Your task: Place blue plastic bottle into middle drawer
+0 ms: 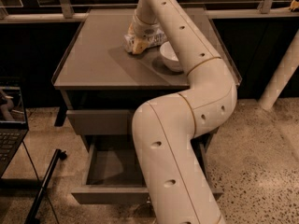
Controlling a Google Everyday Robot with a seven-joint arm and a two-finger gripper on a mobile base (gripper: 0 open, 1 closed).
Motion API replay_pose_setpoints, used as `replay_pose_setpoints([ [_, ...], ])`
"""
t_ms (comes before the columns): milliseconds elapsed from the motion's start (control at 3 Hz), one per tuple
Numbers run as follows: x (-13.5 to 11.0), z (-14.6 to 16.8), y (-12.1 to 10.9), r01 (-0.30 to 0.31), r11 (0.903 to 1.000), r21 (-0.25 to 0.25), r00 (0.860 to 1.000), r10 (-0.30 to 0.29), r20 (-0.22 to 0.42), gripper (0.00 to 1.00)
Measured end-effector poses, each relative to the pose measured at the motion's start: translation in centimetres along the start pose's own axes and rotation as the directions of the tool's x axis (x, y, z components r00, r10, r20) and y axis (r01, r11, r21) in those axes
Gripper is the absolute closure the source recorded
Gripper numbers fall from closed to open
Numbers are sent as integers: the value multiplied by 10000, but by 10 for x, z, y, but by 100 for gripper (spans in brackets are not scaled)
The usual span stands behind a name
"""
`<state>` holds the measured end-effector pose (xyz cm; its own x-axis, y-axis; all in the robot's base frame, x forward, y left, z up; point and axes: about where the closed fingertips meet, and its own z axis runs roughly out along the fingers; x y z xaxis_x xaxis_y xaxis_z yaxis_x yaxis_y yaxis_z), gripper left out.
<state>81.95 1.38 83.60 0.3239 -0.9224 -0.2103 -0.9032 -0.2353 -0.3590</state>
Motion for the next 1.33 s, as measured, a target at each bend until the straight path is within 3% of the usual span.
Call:
replay_pose_setpoints([
  [667, -7, -2, -11, 32, 9988, 480, 9989, -54, 461, 100],
  [1000, -25, -26, -2, 149, 9990, 422, 9904, -205, 1371, 100],
  [1333, -50, -52, 25, 174, 9993, -332, 9681, -86, 2505, 100],
])
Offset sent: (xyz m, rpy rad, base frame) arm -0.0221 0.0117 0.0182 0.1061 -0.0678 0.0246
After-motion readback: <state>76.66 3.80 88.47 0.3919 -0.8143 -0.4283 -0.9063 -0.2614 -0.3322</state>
